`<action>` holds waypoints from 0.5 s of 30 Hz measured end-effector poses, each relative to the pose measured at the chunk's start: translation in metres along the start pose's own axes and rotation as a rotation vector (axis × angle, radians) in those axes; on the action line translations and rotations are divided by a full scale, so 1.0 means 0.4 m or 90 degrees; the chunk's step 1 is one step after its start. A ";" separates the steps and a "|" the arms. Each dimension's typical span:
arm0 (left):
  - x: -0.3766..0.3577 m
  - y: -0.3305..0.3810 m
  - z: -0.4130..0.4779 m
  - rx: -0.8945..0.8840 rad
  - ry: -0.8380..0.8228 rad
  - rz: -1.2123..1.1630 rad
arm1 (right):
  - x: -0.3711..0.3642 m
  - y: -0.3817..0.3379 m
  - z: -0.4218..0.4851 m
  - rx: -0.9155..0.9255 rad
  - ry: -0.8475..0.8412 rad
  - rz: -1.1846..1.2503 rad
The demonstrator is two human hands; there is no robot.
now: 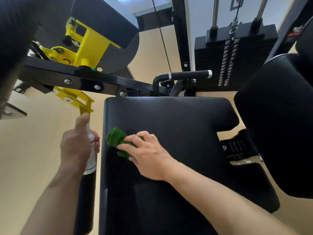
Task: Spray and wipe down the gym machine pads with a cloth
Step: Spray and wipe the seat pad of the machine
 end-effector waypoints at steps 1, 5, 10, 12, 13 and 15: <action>0.000 -0.005 -0.002 0.009 -0.004 0.001 | 0.015 0.014 -0.038 0.039 -0.024 -0.001; -0.028 -0.005 0.003 0.015 -0.031 0.023 | 0.067 0.169 0.076 -0.081 0.033 -0.114; -0.054 0.018 0.009 0.002 -0.010 0.073 | 0.044 0.161 0.248 -0.286 0.054 -0.142; -0.057 0.026 0.012 0.001 -0.024 0.075 | -0.001 0.064 0.184 -0.153 0.033 -0.137; -0.060 0.030 0.015 0.007 -0.035 0.069 | -0.016 0.019 0.129 -0.073 0.026 -0.124; -0.063 0.035 0.030 0.021 -0.041 0.067 | -0.027 -0.030 0.027 0.029 0.005 -0.089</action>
Point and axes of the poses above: each hand's wrist, its own z-axis towards the middle knuckle, its own x-axis out of the back of the hand, y = z × x, the point moved 1 cm from there along z, towards the middle knuckle, and after that the axes turned 6 degrees about y, right-handed, at the moved point
